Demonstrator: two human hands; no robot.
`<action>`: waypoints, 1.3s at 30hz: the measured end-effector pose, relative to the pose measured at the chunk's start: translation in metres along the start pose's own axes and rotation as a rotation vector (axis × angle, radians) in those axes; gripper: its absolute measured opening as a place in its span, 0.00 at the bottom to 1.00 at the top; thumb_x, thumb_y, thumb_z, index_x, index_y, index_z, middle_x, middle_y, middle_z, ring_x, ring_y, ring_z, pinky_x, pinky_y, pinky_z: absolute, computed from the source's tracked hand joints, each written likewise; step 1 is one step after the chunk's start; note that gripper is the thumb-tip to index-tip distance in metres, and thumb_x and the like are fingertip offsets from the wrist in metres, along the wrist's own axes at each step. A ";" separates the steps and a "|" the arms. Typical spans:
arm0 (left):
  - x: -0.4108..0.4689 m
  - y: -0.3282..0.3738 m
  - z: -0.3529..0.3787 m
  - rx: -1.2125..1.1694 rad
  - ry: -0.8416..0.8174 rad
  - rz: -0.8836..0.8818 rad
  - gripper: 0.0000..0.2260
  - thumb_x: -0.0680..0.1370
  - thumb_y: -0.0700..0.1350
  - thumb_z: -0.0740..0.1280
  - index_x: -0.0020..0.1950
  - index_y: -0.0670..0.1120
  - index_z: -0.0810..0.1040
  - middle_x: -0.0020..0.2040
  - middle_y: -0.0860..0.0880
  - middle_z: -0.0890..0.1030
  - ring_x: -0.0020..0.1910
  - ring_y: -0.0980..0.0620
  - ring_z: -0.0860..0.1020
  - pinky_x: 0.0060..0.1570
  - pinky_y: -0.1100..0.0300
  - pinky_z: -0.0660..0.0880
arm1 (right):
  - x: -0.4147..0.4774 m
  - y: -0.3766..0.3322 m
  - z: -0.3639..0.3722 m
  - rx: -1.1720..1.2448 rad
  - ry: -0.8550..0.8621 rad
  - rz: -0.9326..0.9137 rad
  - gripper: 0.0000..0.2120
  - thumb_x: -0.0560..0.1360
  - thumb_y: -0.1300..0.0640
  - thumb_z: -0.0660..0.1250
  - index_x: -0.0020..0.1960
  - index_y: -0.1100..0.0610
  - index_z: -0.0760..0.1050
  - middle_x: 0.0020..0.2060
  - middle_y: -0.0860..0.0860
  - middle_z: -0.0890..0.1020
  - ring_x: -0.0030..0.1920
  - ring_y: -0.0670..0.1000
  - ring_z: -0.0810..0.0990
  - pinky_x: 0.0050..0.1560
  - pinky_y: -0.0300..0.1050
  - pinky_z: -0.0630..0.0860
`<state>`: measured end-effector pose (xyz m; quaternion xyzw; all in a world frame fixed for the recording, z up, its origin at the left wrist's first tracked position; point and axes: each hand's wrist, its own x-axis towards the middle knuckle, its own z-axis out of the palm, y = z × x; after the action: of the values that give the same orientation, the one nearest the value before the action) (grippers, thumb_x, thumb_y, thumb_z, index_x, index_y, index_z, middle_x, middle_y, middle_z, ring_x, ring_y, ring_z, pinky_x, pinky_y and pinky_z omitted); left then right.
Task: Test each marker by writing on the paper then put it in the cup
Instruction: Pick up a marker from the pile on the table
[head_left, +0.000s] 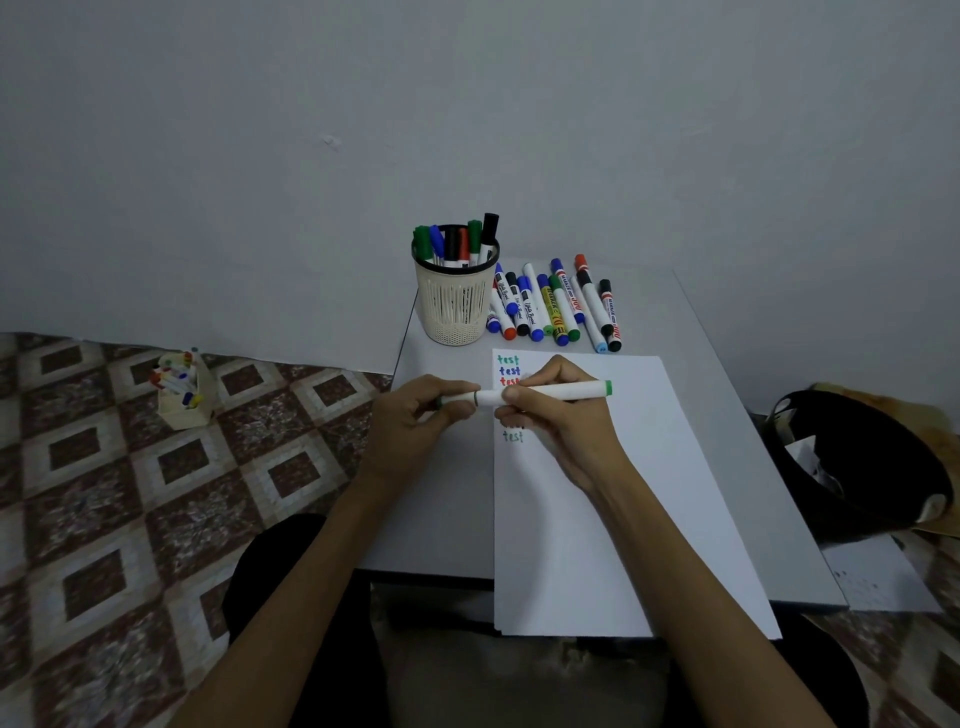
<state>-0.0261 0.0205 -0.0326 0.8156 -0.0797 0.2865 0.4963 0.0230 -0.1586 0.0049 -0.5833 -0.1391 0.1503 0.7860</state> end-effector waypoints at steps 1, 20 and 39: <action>0.000 -0.001 -0.001 0.019 0.009 0.008 0.10 0.73 0.40 0.69 0.53 0.44 0.80 0.44 0.47 0.82 0.43 0.60 0.78 0.45 0.70 0.73 | 0.001 -0.001 0.003 0.015 0.008 0.006 0.06 0.71 0.71 0.70 0.42 0.64 0.73 0.37 0.59 0.84 0.36 0.57 0.85 0.38 0.45 0.82; 0.001 0.005 0.001 -0.064 0.013 0.050 0.11 0.74 0.49 0.67 0.51 0.44 0.81 0.43 0.54 0.81 0.41 0.56 0.79 0.42 0.65 0.75 | 0.004 -0.036 -0.030 -0.046 -0.206 0.157 0.11 0.72 0.62 0.70 0.51 0.66 0.77 0.50 0.62 0.83 0.51 0.60 0.83 0.49 0.50 0.82; 0.003 0.007 0.005 -0.246 0.097 -0.213 0.21 0.70 0.42 0.73 0.62 0.48 0.73 0.50 0.51 0.81 0.45 0.56 0.79 0.48 0.67 0.75 | 0.065 -0.053 0.005 -0.811 -0.238 -0.321 0.08 0.75 0.62 0.69 0.53 0.55 0.76 0.42 0.51 0.81 0.45 0.53 0.82 0.50 0.51 0.80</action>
<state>-0.0246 0.0137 -0.0273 0.7379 -0.0034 0.2593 0.6230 0.0845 -0.1424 0.0598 -0.7939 -0.3648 0.0258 0.4858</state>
